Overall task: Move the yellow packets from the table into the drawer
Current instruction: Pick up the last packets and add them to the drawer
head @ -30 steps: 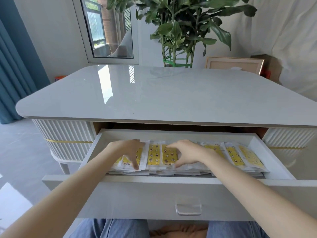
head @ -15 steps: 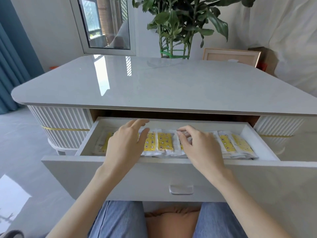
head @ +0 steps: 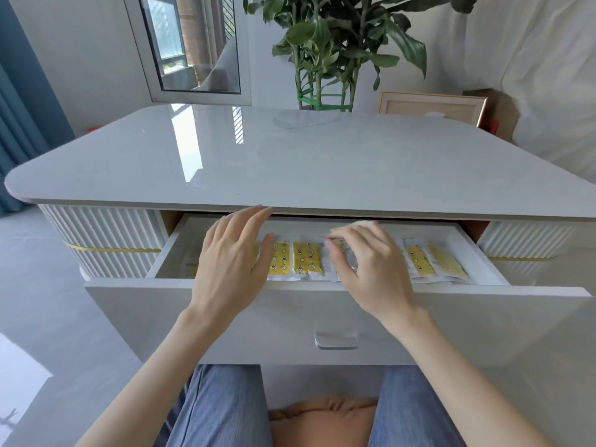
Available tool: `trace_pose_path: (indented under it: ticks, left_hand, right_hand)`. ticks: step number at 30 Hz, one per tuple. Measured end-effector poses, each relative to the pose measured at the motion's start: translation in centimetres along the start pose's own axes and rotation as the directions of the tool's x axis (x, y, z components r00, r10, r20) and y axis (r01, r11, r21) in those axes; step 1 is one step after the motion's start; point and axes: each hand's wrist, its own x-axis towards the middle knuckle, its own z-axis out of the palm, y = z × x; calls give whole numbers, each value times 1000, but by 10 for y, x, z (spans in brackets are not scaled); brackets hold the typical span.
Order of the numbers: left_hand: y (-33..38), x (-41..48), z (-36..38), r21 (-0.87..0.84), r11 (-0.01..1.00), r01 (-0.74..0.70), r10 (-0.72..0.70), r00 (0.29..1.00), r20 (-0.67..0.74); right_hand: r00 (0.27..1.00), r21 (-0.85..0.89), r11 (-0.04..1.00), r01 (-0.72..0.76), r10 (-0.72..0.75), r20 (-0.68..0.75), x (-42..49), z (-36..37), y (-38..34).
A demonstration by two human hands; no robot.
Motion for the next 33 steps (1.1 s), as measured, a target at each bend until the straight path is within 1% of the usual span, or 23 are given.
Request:
trace_pose_path:
  ticks: [1,3,6,8,10,12,14,17,19,22,27,31,33]
  left_hand:
    - [-3,4,2,12,999,-29,29,999,24]
    - [-9,13,5,49,994,-99,93,990,104]
    - [-24,26,12,179,950,-254,207,947,246]
    - [-35,36,17,273,908,-319,223,917,330]
    - [-45,45,24,320,890,-325,197,907,372]
    - [-52,53,31,303,909,-285,162,914,373]
    - [-56,58,37,257,935,-245,152,930,334]
    - [-57,60,47,211,954,-215,169,962,213]
    - [-60,61,54,181,962,-202,184,977,110]
    - [-62,60,63,158,970,-186,187,982,4]
    - [-63,61,74,150,978,-149,164,982,-94]
    - [-59,60,77,143,983,-111,127,987,-104]
    - [-57,59,76,147,985,-93,109,989,-105]
  right_hand:
    - [999,-14,999,36,-36,25,3,2,7]
    - [987,-59,992,113,-105,125,8,5,21]
    - [927,-134,963,235,-181,328,17,7,41]
    - [883,-191,939,286,-181,433,24,10,53]
    - [857,-220,937,269,-129,500,32,15,61]
    - [853,-213,954,211,-74,516,39,23,67]
    - [892,-204,962,179,-71,447,42,31,72]
    - [964,-199,968,151,-100,246,41,45,77]
    - [986,-187,974,130,-108,125,40,53,78]
    - [994,-200,973,112,-113,5,39,63,79]
    - [988,-230,969,90,-115,-100,39,73,81]
    - [991,-236,970,60,-86,-104,37,77,79]
    - [995,-225,974,25,-45,-84,37,77,76]
